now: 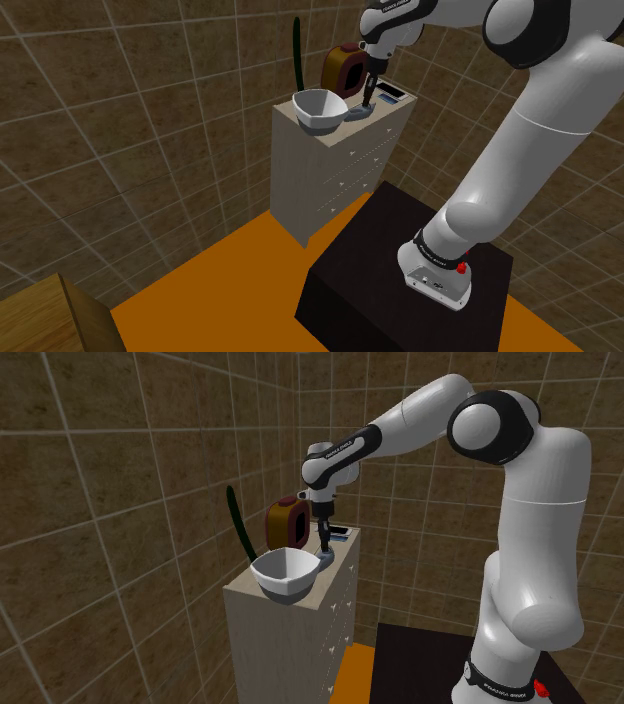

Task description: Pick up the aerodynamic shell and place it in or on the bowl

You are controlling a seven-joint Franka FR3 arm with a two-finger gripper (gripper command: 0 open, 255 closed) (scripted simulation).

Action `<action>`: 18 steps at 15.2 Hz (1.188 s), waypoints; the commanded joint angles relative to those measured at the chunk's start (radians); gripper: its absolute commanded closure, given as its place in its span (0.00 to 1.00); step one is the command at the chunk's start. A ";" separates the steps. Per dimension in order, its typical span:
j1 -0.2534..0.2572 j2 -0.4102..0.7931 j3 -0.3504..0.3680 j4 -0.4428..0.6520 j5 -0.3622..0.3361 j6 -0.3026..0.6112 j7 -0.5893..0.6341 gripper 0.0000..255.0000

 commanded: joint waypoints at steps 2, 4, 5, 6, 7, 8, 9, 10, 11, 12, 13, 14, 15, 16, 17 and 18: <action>0.001 -0.005 0.000 0.007 -0.004 -0.014 0.003 1.00; 0.002 -0.016 -0.001 0.023 -0.009 -0.039 0.007 1.00; 0.002 -0.020 -0.001 0.031 -0.012 -0.051 0.009 1.00; 0.002 -0.025 -0.001 0.040 -0.014 -0.064 0.011 1.00; 0.003 -0.029 -0.001 0.049 -0.017 -0.076 0.013 1.00; 0.003 -0.034 -0.001 0.058 -0.019 -0.089 0.015 1.00; 0.004 -0.038 -0.001 0.067 -0.021 -0.102 0.017 1.00; 0.004 -0.041 -0.001 0.077 -0.023 -0.115 0.018 1.00; 0.004 -0.045 -0.001 0.086 -0.025 -0.127 0.020 1.00; 0.004 -0.048 -0.001 0.096 -0.027 -0.140 0.021 1.00; 0.005 -0.051 -0.001 0.107 -0.028 -0.153 0.023 1.00; 0.005 -0.054 -0.001 0.117 -0.030 -0.166 0.024 1.00; 0.005 -0.056 -0.001 0.128 -0.031 -0.179 0.025 1.00; 0.005 -0.059 -0.001 0.139 -0.032 -0.192 0.026 1.00; 0.005 -0.061 -0.001 0.150 -0.033 -0.205 0.027 1.00; 0.005 -0.063 -0.001 0.161 -0.034 -0.218 0.028 1.00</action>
